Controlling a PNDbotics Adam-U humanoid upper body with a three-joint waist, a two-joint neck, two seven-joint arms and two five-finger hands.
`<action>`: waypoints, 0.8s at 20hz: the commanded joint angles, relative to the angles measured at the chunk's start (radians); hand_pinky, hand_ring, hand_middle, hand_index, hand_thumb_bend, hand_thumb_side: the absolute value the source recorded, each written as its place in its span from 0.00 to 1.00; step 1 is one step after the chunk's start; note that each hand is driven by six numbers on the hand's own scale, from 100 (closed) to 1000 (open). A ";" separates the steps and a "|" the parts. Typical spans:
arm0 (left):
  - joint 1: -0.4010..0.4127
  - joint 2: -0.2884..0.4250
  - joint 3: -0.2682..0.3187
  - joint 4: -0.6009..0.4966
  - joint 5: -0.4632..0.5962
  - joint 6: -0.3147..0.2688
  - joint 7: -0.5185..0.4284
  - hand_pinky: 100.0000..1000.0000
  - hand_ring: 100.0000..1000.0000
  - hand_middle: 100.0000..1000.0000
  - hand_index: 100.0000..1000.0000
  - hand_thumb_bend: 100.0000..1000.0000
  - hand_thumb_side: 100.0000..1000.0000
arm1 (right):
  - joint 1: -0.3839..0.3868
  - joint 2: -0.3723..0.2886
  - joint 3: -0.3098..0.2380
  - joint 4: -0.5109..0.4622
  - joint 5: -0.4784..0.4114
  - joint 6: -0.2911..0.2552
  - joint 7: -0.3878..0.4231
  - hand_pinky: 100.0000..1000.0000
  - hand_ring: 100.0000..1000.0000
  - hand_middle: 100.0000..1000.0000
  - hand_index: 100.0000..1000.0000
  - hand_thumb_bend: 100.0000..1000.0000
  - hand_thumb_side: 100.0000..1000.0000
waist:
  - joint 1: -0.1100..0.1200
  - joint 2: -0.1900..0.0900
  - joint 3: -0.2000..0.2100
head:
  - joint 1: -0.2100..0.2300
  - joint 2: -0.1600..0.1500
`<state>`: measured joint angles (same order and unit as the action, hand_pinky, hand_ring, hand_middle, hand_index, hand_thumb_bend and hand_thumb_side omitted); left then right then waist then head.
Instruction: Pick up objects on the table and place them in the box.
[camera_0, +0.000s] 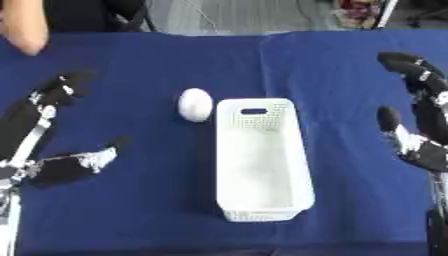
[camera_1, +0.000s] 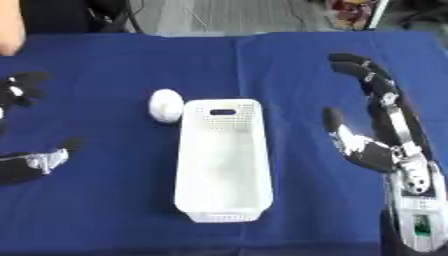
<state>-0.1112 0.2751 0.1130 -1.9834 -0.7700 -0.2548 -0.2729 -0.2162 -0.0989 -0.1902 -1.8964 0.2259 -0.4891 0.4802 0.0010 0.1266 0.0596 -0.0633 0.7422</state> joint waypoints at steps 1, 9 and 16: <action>0.013 0.084 -0.023 -0.017 0.060 -0.018 -0.008 0.65 0.68 0.89 0.96 0.90 0.46 | -0.001 -0.005 0.000 -0.012 -0.002 -0.001 0.004 1.00 0.89 0.83 0.83 0.22 0.45 | 0.009 -0.013 -0.003 | -0.007 -0.007; 0.076 0.276 -0.088 0.056 0.411 -0.012 -0.093 0.62 0.65 0.90 0.94 0.82 0.55 | 0.003 -0.008 0.002 -0.015 -0.002 0.004 0.010 1.00 0.89 0.83 0.83 0.22 0.45 | 0.028 -0.017 -0.015 | -0.011 -0.008; 0.063 0.344 -0.108 0.073 0.470 -0.025 -0.099 0.62 0.66 0.89 0.94 0.83 0.56 | 0.006 -0.009 0.003 -0.016 -0.002 0.007 0.013 1.00 0.89 0.82 0.83 0.21 0.45 | 0.036 -0.018 -0.020 | -0.010 -0.006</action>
<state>-0.0384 0.5829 0.0045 -1.9035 -0.3129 -0.2754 -0.3728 -0.2078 -0.0973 -0.1898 -1.8960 0.2259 -0.4824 0.4915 0.0364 0.1211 0.0394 -0.0637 0.7423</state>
